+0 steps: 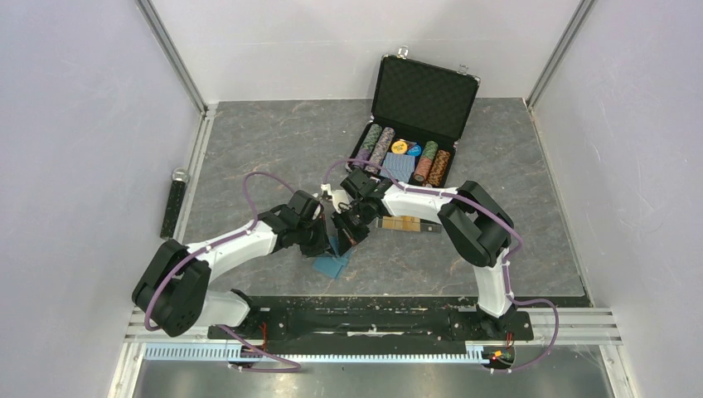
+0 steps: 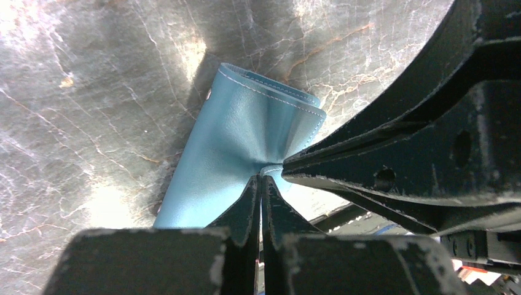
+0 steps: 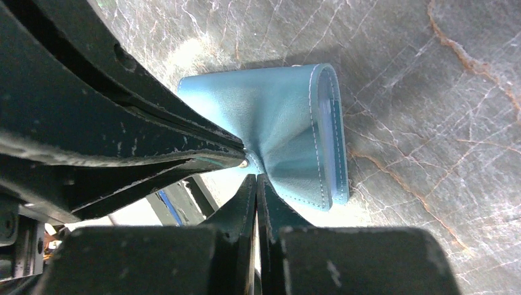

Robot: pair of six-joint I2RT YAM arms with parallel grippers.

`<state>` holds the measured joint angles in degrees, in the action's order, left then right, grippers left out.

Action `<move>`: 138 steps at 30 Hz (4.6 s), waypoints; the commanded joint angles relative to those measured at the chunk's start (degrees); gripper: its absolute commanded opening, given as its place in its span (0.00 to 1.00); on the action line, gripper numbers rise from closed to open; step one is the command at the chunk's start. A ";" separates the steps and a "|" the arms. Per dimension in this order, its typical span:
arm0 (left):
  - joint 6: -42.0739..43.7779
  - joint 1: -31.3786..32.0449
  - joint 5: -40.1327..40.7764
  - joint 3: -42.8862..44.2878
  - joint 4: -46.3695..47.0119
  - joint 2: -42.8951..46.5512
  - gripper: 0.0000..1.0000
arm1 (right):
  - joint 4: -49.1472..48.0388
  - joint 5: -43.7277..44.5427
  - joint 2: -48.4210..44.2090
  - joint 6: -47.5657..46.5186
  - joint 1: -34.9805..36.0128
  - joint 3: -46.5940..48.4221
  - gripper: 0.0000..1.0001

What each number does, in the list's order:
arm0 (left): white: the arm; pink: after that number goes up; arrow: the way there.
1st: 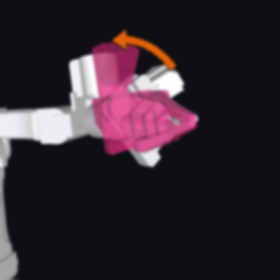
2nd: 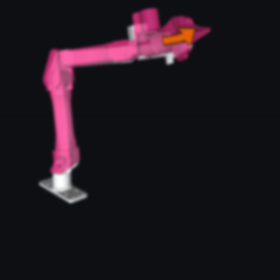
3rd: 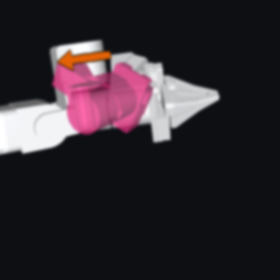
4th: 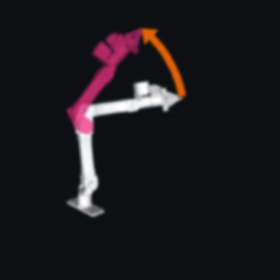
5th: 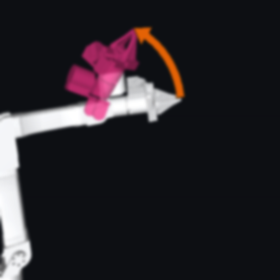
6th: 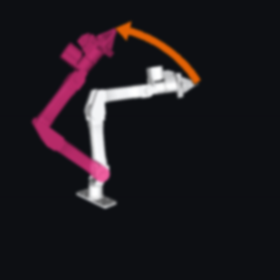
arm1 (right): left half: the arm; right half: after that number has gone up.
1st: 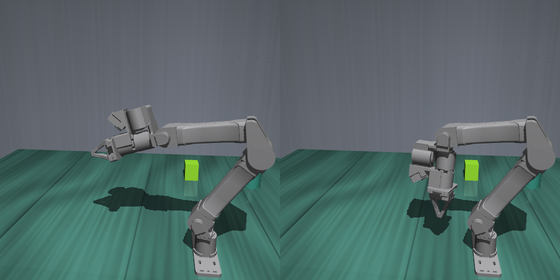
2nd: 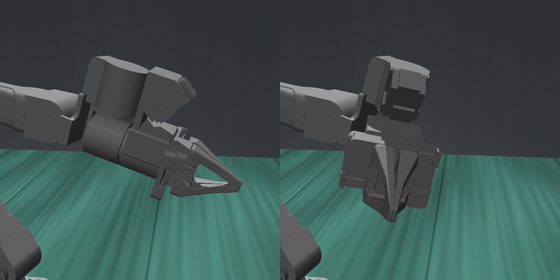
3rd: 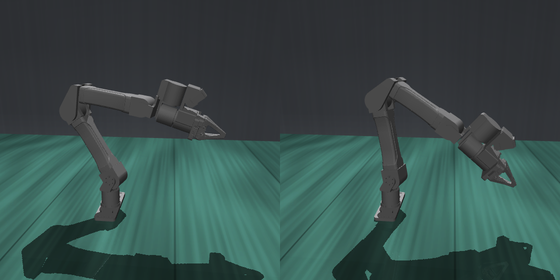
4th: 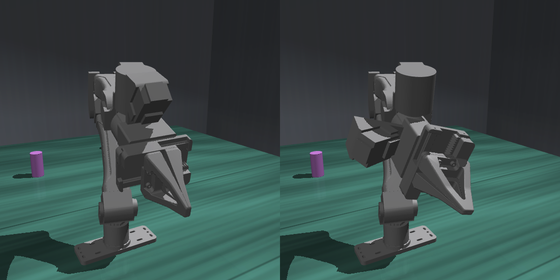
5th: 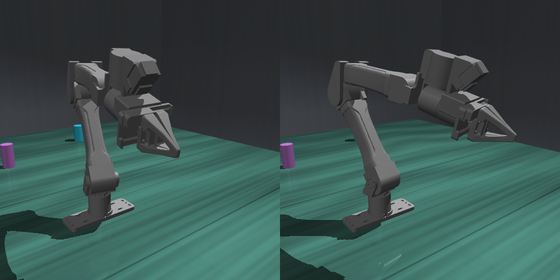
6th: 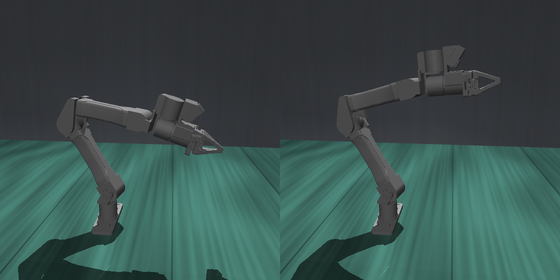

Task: Put the credit cards into the card holder
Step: Close the card holder at the center of the board.

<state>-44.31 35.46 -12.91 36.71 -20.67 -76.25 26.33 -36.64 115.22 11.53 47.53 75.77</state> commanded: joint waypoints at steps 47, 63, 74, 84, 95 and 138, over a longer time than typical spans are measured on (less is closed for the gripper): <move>4.75 4.34 -1.63 2.85 3.32 -3.25 0.18 | 5.67 3.24 7.40 -2.49 3.95 1.78 0.00; 4.59 6.11 3.86 2.66 1.07 -0.12 0.19 | -2.29 1.10 -1.29 9.27 4.22 -4.93 0.00; 3.74 6.11 4.46 3.27 1.11 1.86 0.23 | -9.01 0.58 0.03 14.69 4.66 -11.71 0.00; 1.87 6.13 4.86 5.13 -4.07 7.23 0.28 | -4.89 6.76 3.24 12.82 4.68 -12.72 0.00; -0.23 6.45 1.85 -0.22 -2.29 7.28 0.16 | -2.15 10.61 5.08 11.41 4.69 -9.92 0.00; -11.00 7.69 2.99 -13.76 5.90 14.65 0.02 | -6.46 8.53 3.57 12.63 3.01 -11.67 0.00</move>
<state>-54.22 42.89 -10.61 23.83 -16.82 -60.84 18.28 -40.99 114.50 27.46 50.50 66.98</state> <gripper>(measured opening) 0.029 0.003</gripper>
